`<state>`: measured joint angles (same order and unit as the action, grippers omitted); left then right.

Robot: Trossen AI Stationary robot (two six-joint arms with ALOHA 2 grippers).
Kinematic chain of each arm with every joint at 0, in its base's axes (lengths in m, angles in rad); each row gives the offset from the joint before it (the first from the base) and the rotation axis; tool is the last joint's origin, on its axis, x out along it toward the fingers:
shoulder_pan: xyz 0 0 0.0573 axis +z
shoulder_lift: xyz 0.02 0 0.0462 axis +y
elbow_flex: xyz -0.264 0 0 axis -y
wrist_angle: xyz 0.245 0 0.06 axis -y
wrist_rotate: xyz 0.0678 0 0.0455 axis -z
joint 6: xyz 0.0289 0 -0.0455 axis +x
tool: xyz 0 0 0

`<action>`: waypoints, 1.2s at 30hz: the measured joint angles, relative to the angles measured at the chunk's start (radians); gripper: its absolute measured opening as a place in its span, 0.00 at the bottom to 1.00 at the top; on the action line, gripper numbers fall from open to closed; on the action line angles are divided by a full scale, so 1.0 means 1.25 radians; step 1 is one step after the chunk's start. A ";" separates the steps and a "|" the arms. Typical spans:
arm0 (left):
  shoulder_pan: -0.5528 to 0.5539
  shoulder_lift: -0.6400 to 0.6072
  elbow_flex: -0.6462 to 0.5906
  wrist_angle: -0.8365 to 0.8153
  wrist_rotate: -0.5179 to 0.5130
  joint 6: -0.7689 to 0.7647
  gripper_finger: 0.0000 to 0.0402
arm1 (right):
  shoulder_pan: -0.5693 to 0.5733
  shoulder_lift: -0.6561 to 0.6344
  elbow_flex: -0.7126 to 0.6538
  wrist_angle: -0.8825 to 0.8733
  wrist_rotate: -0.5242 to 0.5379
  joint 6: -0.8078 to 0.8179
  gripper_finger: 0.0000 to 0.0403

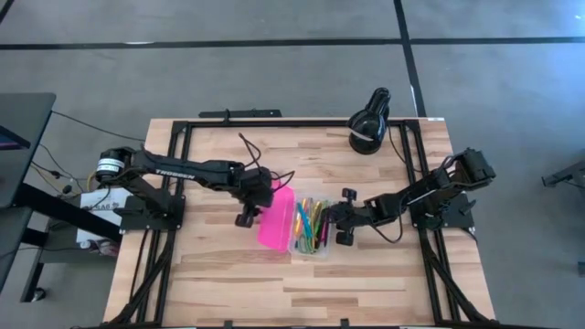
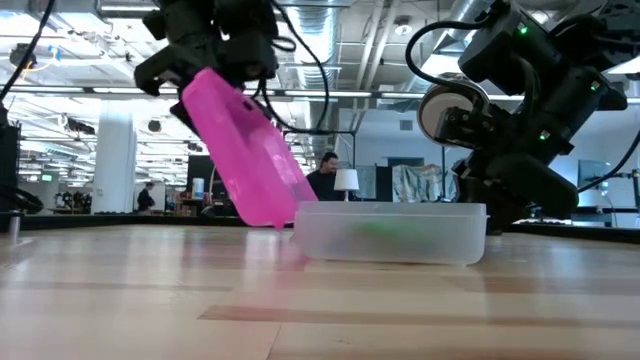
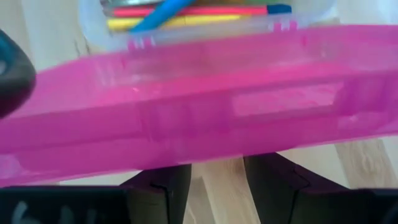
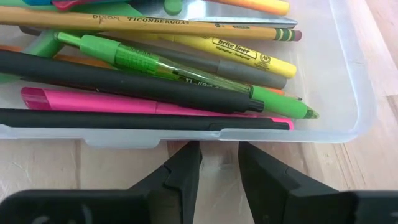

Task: Pick & place school supplies into a supply box
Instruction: Close the supply box

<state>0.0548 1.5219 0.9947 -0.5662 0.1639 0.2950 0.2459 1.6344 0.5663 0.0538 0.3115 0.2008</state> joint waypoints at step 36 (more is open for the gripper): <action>-0.068 0.080 0.063 0.239 0.048 0.059 0.35 | -0.033 0.005 -0.002 0.138 -0.007 -0.083 0.27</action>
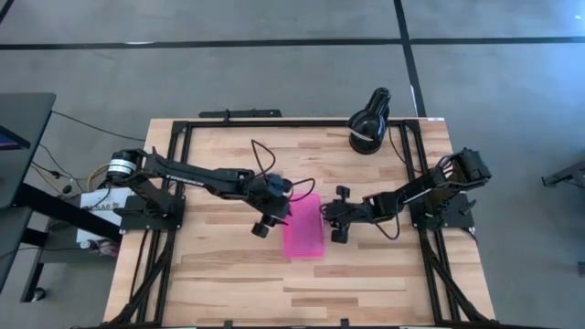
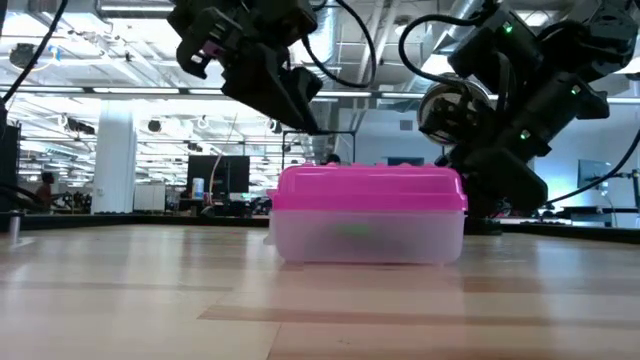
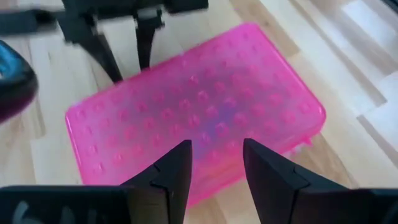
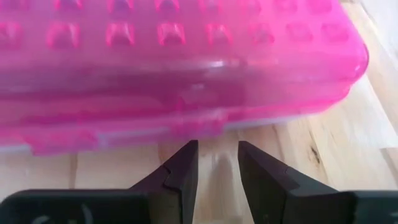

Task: Pick & place school supplies into a supply box
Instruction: Close the supply box

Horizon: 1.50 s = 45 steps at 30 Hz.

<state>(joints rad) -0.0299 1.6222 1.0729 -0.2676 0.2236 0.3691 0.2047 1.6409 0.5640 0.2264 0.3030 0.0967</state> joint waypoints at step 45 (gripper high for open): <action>-0.279 -0.240 -0.536 0.690 -0.647 -0.216 0.35 | 0.036 -0.050 -0.023 0.292 -0.011 -0.156 0.27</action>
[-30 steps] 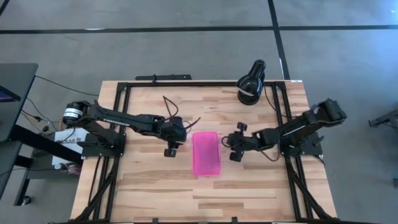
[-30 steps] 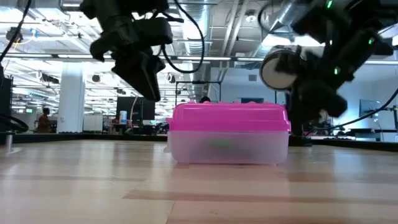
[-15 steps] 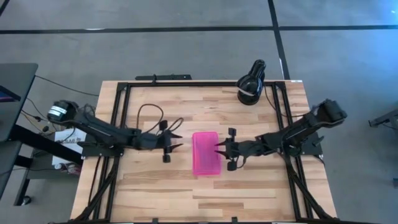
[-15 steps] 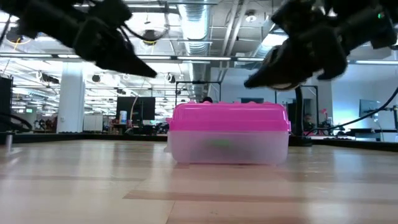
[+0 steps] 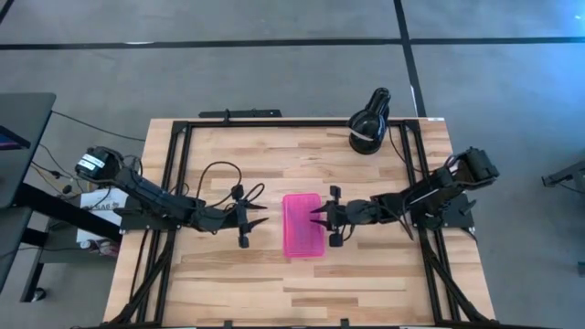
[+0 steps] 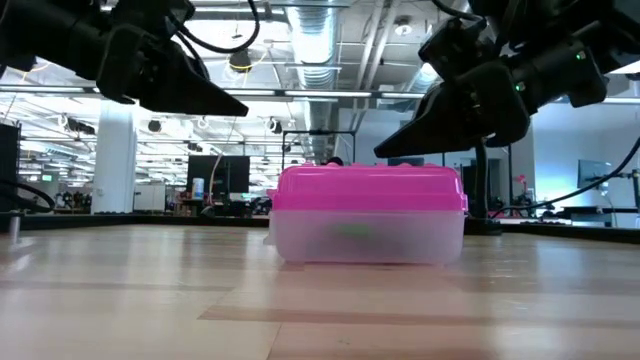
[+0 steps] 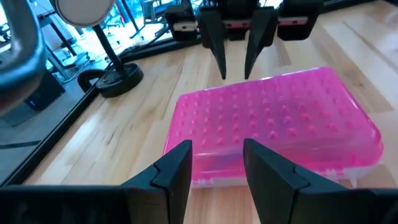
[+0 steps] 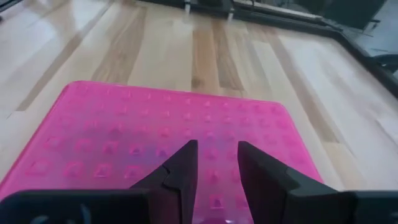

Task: Pick & place school supplies into a supply box
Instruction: Close the supply box

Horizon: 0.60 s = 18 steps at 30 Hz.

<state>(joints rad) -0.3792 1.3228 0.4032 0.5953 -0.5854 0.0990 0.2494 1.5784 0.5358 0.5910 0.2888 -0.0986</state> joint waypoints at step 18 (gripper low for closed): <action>0.000 0.000 0.000 0.002 0.002 -0.003 0.35 | -0.015 0.071 0.001 0.009 -0.044 0.058 0.27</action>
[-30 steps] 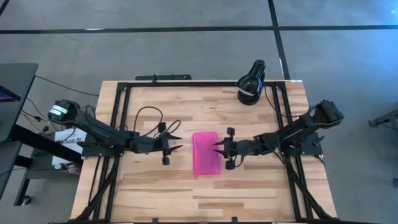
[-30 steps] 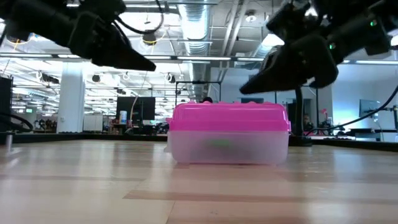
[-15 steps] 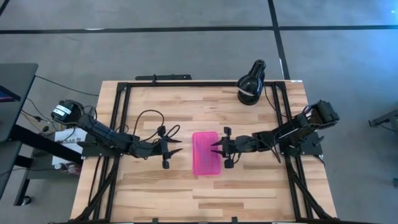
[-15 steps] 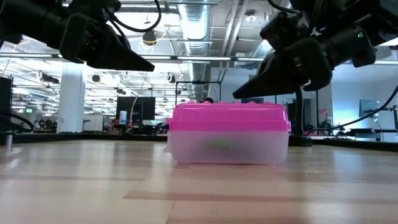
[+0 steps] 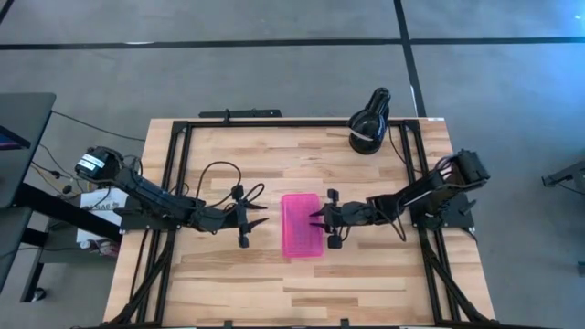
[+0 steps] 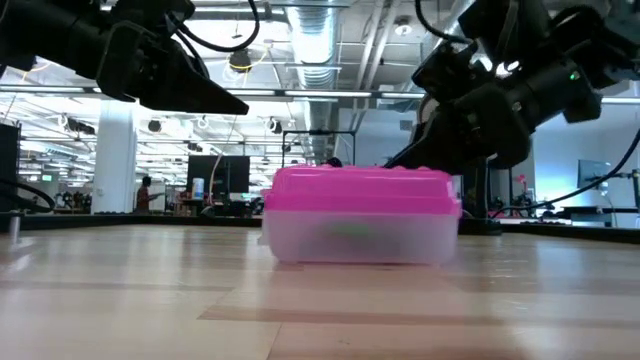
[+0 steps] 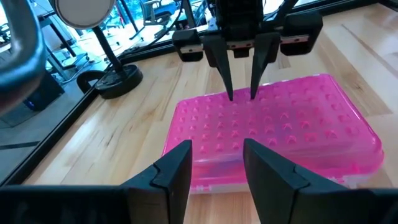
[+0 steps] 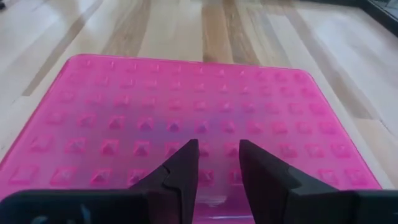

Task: Pick & place school supplies into a supply box
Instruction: Close the supply box

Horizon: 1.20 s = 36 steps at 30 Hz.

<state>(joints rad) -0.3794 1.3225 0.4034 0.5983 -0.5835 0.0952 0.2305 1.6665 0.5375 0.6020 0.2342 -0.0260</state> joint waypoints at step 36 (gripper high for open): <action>0.001 0.000 0.000 -0.043 0.022 -0.003 0.35 | 0.025 -0.085 -0.001 -0.148 0.032 0.019 0.27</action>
<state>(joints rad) -0.3779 1.3224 0.4038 0.5442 -0.5560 0.0911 0.2621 1.5601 0.5363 0.4171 0.2741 -0.0026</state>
